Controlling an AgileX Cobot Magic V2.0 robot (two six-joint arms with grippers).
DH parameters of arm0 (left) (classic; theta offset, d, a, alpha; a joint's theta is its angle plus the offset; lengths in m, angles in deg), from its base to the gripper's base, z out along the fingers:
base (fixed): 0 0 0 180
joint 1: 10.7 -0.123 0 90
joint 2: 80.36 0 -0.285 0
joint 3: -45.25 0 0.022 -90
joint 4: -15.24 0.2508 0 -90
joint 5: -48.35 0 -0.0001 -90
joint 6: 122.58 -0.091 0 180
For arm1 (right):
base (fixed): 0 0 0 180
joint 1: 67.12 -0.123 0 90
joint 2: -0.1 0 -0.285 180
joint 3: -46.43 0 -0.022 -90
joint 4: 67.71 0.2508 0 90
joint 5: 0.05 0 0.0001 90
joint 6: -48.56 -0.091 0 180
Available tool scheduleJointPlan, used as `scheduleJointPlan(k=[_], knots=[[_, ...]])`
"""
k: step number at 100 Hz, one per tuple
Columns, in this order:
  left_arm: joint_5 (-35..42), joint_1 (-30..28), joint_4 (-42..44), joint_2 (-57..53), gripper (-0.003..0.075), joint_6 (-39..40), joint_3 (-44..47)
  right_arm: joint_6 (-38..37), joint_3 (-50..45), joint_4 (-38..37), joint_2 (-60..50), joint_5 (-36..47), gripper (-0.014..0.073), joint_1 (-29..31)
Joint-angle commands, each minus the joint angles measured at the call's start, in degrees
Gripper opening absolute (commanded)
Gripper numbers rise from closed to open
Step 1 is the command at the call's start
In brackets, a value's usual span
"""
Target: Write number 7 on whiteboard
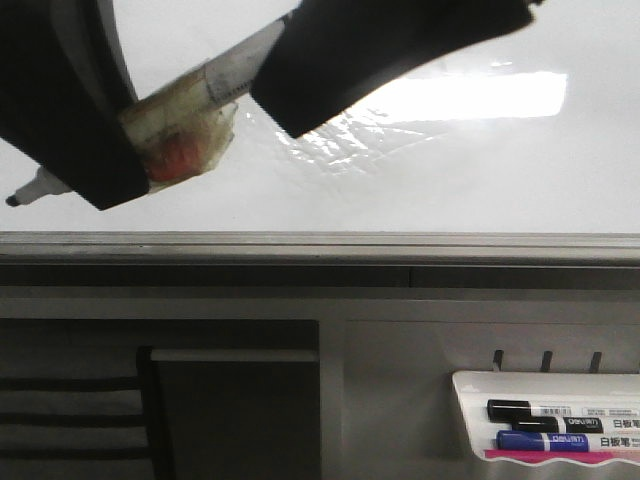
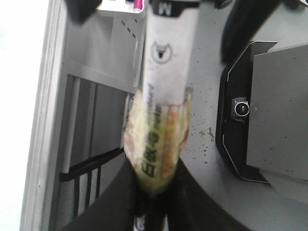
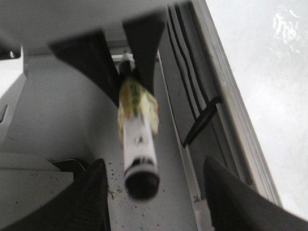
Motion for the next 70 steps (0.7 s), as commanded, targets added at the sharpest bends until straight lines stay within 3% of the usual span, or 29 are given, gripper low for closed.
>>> scheduleJointPlan(k=[1,45,59,70], knots=[[2.8,0.5,-0.8,-1.3,-0.002,-1.1,-2.1,0.9,4.0,2.9,1.0,0.1,0.0363,-0.1],[3.9,0.5,-0.8,-1.3,-0.002,-1.7,-2.1,0.9,6.3,5.5,4.2,-2.3,0.0363,-0.2],[3.9,0.5,-0.8,-1.3,-0.002,-1.7,-2.1,4.0,6.3,9.7,4.2,-2.5,0.0363,-0.2],[3.9,0.5,-0.8,-1.3,-0.002,-1.7,-2.1,4.0,6.3,9.7,4.2,-2.6,0.0328,-0.2]])
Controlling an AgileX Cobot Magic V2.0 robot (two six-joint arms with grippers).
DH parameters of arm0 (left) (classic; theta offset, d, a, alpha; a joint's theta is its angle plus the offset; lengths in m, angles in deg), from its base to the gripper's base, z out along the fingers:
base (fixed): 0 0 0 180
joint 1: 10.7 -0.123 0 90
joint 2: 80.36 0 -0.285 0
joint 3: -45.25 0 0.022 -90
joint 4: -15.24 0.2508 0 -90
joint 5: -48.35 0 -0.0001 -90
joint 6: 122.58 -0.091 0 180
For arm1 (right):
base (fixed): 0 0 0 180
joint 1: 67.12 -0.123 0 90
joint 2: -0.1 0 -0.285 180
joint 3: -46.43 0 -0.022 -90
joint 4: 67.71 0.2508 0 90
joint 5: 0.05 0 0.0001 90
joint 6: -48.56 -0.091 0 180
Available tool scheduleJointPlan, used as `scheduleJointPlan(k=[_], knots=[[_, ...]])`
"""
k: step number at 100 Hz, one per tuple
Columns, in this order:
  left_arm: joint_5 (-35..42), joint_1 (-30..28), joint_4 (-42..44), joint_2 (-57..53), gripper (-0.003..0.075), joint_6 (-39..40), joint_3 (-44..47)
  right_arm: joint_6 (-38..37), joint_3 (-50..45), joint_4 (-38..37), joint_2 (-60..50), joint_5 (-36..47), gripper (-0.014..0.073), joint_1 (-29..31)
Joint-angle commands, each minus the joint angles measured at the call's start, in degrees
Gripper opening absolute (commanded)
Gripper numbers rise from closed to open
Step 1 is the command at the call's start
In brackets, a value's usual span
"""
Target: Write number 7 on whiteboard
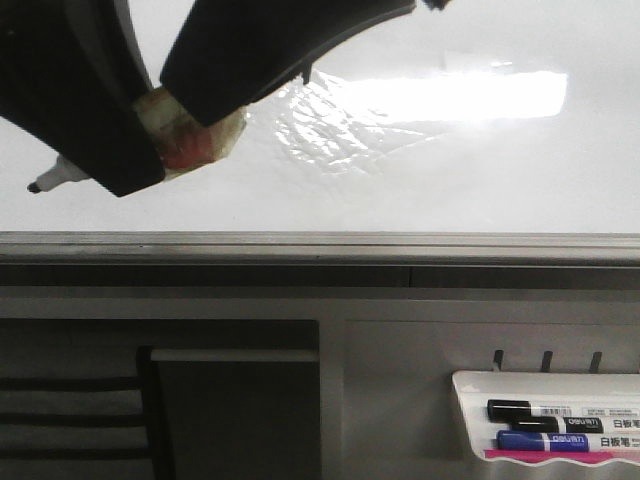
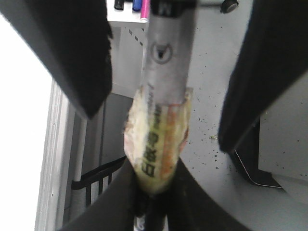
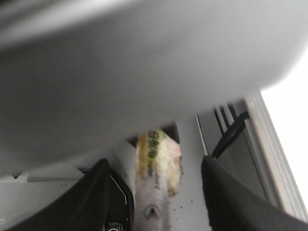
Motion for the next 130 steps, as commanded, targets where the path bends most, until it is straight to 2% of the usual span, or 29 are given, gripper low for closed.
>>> scheduleJointPlan(k=[1,14,43,64,74,82,92,101,111,116,130], knots=[[2.1,0.5,-0.8,-1.3,-0.002,0.1,-2.1,1.3,2.0,2.8,-1.4,0.8,0.0323,-0.2],[2.1,0.5,-0.8,-1.3,-0.002,0.1,-2.1,1.3,2.0,2.4,-1.4,0.6,0.0251,-0.2],[2.1,0.5,-0.8,-1.3,-0.002,0.1,-2.1,1.4,2.0,1.5,-1.4,0.0,0.0225,-0.2],[2.1,0.5,-0.9,-1.3,-0.002,0.1,-2.1,1.4,2.0,1.2,-1.4,-0.1,-0.0008,-0.2],[2.5,0.5,-0.9,-1.3,-0.002,0.3,-2.1,1.4,2.0,1.1,-1.4,-0.4,-0.0055,-0.2],[4.3,0.4,-0.9,-1.3,-0.0015,1.8,-2.1,1.4,2.0,1.1,-1.4,-0.4,-0.0056,-0.2],[5.0,0.2,-0.9,-1.6,0.006,1.9,-2.1,1.3,2.0,0.6,-1.4,-0.4,-0.0056,-0.2],[5.3,0.2,-0.7,-2.1,0.0197,3.2,-2.1,1.1,2.0,0.2,-1.6,-0.4,-0.0056,-0.2],[5.8,0.2,1.9,-3.6,0.034,8.5,-2.1,-0.1,2.2,-1.2,-2.6,-0.1,-0.0055,-0.2],[6.1,0.2,4.3,-5.0,0.0362,11.9,-2.1,-2.0,2.2,-3.4,-3.5,0.8,-0.0054,-0.2],[6.1,0.2,8.6,-9.6,0.0345,21.2,-2.0,-10.5,2.2,-11.4,-6.6,3.1,-0.0052,0.8]])
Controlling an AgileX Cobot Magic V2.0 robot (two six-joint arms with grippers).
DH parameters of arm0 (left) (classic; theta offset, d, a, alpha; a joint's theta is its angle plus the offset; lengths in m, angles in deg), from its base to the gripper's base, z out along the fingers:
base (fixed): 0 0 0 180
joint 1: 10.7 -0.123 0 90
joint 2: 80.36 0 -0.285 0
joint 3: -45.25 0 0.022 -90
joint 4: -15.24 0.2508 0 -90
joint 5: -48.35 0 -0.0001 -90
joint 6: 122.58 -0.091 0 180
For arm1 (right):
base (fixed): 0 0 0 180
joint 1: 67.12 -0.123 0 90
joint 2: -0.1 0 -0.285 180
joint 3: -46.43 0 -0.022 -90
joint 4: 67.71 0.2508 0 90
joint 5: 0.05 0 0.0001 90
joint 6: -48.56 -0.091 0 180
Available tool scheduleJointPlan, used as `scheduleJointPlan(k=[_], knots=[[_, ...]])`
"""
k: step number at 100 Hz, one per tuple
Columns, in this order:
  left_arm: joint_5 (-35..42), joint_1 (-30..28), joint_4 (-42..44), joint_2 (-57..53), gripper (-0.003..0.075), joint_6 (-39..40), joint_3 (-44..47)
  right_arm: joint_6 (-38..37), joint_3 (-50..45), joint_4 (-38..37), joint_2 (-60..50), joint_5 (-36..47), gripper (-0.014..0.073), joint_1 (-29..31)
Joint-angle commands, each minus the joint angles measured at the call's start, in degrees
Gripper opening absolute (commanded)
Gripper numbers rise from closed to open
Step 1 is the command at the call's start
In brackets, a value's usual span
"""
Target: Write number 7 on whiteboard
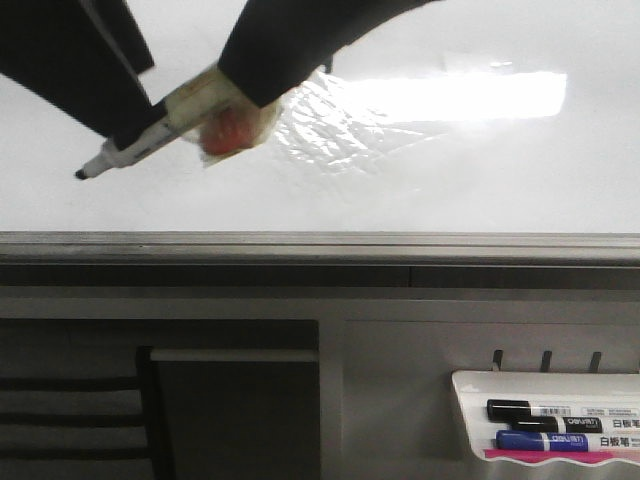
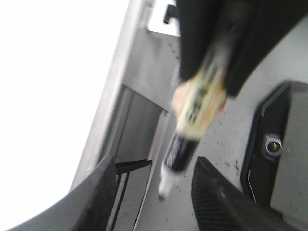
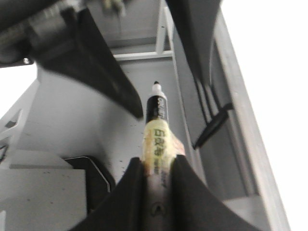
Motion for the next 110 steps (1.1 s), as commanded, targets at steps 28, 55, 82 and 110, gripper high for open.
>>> scheduleJointPlan(k=[28,55,82,110], knots=[[10.0,-3.1,6.3,-15.8,0.0345,17.7,7.0,-25.3,1.6,-12.0,-13.3,2.1,-0.0052,10.0],[16.7,-20.3,5.1,-21.9,0.0345,25.7,13.3,-32.6,-3.0,-13.9,-16.8,0.6,-0.0053,17.9],[16.1,-28.4,0.6,-21.9,0.0345,25.7,15.4,-32.9,-7.0,-13.7,-16.7,5.2,-0.0053,19.2],[15.6,-28.3,-2.2,-20.4,0.0345,24.6,15.7,-35.2,-1.7,-9.4,-8.8,4.1,-0.0053,19.2]])
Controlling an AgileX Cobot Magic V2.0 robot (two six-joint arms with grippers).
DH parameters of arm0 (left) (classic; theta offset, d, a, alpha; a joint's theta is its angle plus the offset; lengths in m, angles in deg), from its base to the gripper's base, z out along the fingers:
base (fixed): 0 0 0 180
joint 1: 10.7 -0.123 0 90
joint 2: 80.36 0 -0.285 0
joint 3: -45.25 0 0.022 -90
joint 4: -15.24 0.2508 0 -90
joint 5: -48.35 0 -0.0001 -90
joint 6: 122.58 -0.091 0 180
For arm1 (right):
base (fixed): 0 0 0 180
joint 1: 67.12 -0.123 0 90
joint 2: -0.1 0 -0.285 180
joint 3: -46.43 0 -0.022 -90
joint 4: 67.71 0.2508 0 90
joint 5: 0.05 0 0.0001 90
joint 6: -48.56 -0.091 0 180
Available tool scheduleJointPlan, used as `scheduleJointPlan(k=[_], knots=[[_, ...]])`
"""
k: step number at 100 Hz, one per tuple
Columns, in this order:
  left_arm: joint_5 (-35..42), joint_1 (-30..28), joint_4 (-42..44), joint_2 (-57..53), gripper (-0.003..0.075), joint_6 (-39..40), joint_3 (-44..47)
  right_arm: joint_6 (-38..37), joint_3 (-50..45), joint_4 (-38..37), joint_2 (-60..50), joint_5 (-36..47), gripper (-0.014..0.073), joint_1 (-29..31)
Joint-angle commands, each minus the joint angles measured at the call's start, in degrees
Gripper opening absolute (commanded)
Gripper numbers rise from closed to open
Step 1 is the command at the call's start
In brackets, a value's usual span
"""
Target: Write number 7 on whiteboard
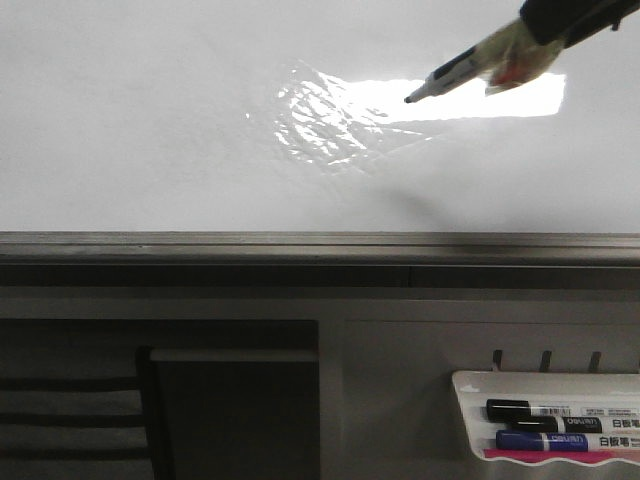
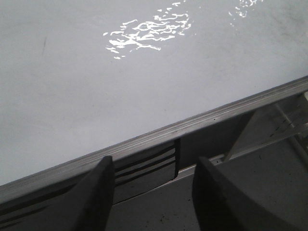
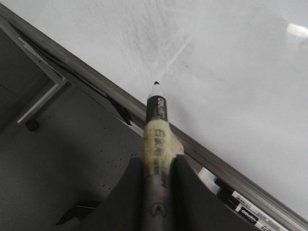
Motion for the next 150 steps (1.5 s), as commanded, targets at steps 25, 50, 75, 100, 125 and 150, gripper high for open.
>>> scheduleJointPlan(k=[25,50,75,100,125,150], knots=[[3.5,-0.2,-1.7,0.9,0.0345,-0.2,-1.5,-1.8,6.1,2.1,8.3,10.8,-0.0053,-3.8],[3.5,-0.2,-1.7,0.9,0.0345,-1.3,-1.5,-1.8,6.1,2.5,11.3,15.5,-0.0053,-3.6],[3.5,-0.2,-1.6,0.9,0.0345,-1.9,-1.5,-1.8,6.1,1.5,9.3,8.9,-0.0053,3.6],[4.7,-0.2,-1.6,0.9,0.0345,-1.9,-1.5,-1.8,6.1,1.5,9.3,7.9,-0.0053,4.2],[4.8,-0.2,-1.6,0.9,0.0345,-1.9,-1.5,-1.8,2.6,1.9,10.8,7.4,-0.0053,0.0],[5.8,-0.2,-1.8,0.9,0.0345,-2.3,-1.5,-1.8,0.4,2.0,11.3,9.2,-0.0053,-1.8]])
